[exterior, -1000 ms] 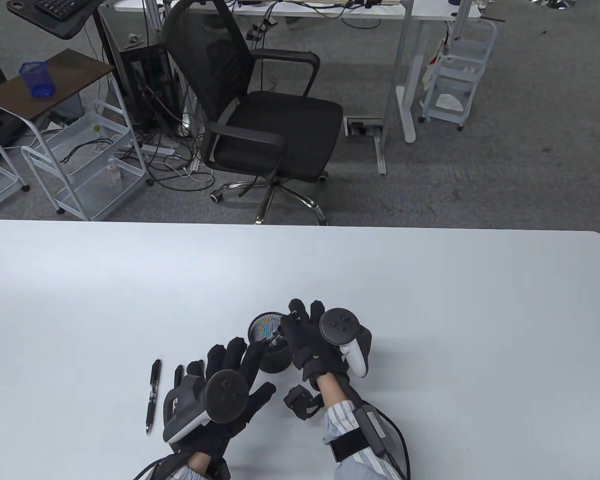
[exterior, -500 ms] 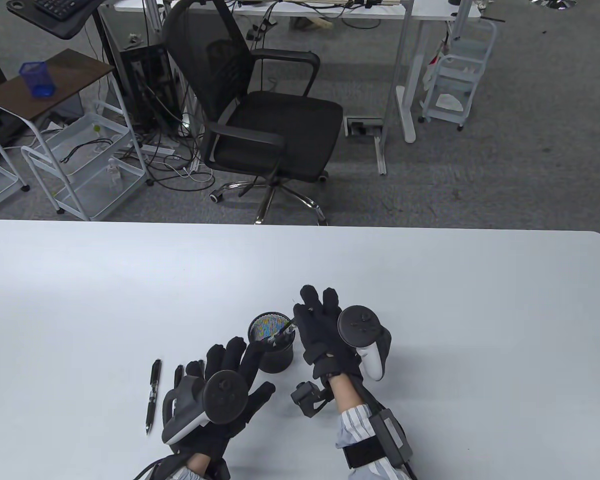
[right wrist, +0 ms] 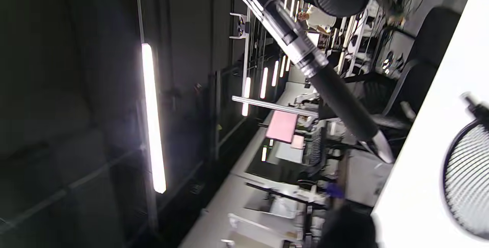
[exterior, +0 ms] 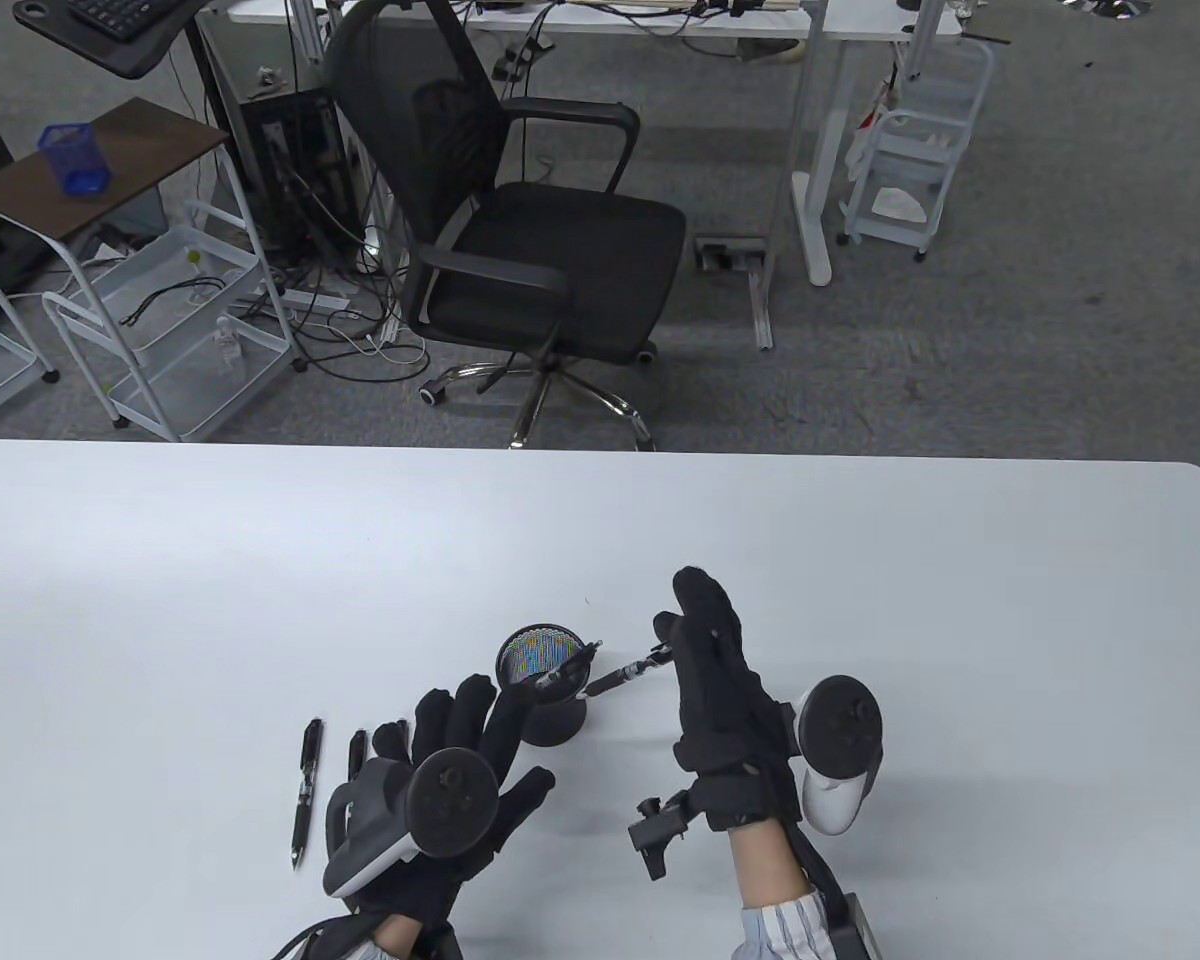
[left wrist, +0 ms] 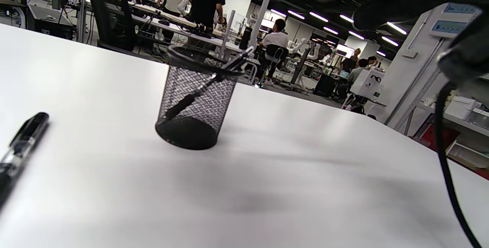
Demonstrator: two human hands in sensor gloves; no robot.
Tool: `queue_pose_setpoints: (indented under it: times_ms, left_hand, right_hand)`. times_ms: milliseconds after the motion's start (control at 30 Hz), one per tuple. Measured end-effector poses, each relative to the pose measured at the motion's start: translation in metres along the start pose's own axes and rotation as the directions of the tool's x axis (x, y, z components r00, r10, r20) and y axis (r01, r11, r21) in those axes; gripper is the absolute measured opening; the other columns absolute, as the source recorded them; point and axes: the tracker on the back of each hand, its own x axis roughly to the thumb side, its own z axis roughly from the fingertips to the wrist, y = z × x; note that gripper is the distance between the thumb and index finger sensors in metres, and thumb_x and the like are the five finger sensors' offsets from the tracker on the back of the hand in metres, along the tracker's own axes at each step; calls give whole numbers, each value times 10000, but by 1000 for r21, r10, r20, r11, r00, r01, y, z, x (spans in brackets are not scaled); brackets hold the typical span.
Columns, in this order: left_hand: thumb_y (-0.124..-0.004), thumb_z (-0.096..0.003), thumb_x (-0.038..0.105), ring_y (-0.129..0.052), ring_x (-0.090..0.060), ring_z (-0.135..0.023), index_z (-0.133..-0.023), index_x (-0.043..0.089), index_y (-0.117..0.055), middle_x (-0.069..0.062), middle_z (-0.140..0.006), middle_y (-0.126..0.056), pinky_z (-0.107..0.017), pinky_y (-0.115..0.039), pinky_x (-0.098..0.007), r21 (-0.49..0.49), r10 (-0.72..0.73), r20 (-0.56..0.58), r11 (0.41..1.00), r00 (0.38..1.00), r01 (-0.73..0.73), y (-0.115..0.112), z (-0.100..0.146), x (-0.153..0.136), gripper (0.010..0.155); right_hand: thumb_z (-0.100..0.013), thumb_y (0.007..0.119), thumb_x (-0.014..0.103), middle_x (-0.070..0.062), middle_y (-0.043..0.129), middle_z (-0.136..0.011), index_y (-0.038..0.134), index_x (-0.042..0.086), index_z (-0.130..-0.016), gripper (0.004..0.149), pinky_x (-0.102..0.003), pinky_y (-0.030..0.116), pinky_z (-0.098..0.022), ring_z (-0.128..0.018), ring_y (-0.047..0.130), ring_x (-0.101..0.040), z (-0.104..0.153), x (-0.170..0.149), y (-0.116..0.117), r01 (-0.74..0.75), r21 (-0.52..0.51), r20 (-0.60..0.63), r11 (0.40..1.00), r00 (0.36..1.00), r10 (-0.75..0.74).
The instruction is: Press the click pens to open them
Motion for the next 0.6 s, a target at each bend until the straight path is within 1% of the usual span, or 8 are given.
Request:
queue_pose_setpoints:
  times_ms: [100, 267, 333, 367, 400, 467, 533, 600]
  left_hand:
    - [-565, -724, 557, -279, -611, -1155, -1266, 249, -230, -225, -1323, -216, -714, -240, -831, -7, -7, -1, 1000, 1000, 7, -2, -1, 1, 708]
    - [-563, -725, 557, -280, -611, -1155, -1266, 251, -231, -224, -1323, -217, -714, -240, -831, -7, -23, -4, 1000, 1000, 23, -3, 0, 2, 705]
    - [-561, -725, 558, -278, -609, -1156, -1266, 251, -232, -224, -1323, -216, -715, -239, -830, -3, -26, -6, 1000, 1000, 26, -3, 0, 2, 704]
    - [-558, -725, 559, -279, -608, -1157, -1267, 249, -230, -226, -1324, -215, -714, -240, -832, -2, -29, -7, 1000, 1000, 29, -3, 0, 2, 706]
    - [-550, -728, 559, -280, -609, -1156, -1267, 251, -227, -225, -1323, -216, -714, -240, -831, -1, -27, -8, 1000, 1000, 27, -3, 0, 2, 700]
    - [-548, -727, 559, -280, -610, -1155, -1267, 250, -227, -224, -1323, -214, -714, -241, -831, 0, -23, -8, 1000, 1000, 23, -3, 0, 2, 700]
    - [-548, -727, 558, -280, -610, -1155, -1267, 251, -226, -227, -1323, -214, -713, -241, -831, 1, -27, -9, 1000, 1000, 27, -4, 0, 3, 700]
    - [-548, -728, 558, -280, -611, -1154, -1267, 252, -228, -227, -1323, -214, -714, -242, -831, 2, -37, -12, 999, 999, 37, -4, 0, 3, 698]
  right_hand:
    - [-715, 507, 343, -474, 269, -1160, 382, -39, -1198, 628, -818, 334, -646, -954, 623, -624, 8, -7, -3, 126, -18, -2, 992, 992, -126]
    - [-718, 506, 341, -485, 312, -1144, 385, -53, -1192, 629, -795, 375, -661, -941, 669, -596, 18, -33, -6, 302, -53, -40, 952, 952, -304]
    - [-721, 497, 343, -488, 324, -1139, 372, -51, -1194, 628, -786, 391, -664, -934, 688, -581, 20, -46, -6, 373, -85, -81, 924, 921, -380]
    - [-722, 489, 344, -492, 314, -1136, 352, -51, -1195, 631, -782, 394, -666, -935, 684, -578, 21, -52, -7, 438, -92, -129, 894, 885, -446]
    - [-726, 481, 348, -487, 293, -1142, 317, -40, -1203, 636, -781, 382, -674, -947, 672, -573, 23, -58, -7, 517, -91, -156, 851, 837, -525]
    - [-728, 475, 350, -487, 295, -1141, 312, -35, -1204, 634, -778, 389, -678, -944, 682, -562, 25, -66, -8, 593, -118, -185, 797, 775, -604]
    - [-730, 470, 353, -486, 296, -1142, 304, -28, -1208, 633, -775, 393, -681, -945, 693, -543, 27, -71, -9, 628, -142, -201, 765, 738, -644]
    - [-729, 472, 356, -477, 312, -1145, 316, -20, -1208, 628, -772, 404, -681, -938, 713, -519, 27, -75, -11, 630, -167, -199, 759, 732, -651]
